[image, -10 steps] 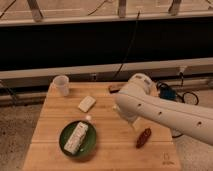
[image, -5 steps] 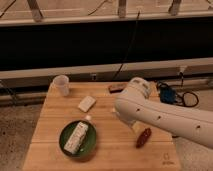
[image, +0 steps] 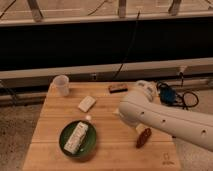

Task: Move the arm in a circular motion

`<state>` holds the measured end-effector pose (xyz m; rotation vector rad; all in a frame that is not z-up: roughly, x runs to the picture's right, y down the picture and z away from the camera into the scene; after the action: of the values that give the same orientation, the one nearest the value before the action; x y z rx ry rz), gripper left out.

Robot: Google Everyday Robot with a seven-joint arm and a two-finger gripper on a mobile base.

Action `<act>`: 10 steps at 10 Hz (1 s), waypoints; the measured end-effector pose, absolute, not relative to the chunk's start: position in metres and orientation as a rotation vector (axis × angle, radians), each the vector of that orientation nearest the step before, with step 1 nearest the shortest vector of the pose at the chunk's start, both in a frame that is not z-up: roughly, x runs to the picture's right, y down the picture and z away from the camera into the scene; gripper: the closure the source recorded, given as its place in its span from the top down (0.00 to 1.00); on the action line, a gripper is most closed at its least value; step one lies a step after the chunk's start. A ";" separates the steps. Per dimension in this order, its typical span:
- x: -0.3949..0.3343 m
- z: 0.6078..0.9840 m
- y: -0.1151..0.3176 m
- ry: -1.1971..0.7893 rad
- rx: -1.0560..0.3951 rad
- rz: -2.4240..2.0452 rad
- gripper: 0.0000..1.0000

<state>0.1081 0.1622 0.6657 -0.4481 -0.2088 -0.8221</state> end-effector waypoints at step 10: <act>0.136 0.683 0.161 -0.198 -0.449 -0.804 0.80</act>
<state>0.1360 0.1607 0.6831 -0.4495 -0.1979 -0.8037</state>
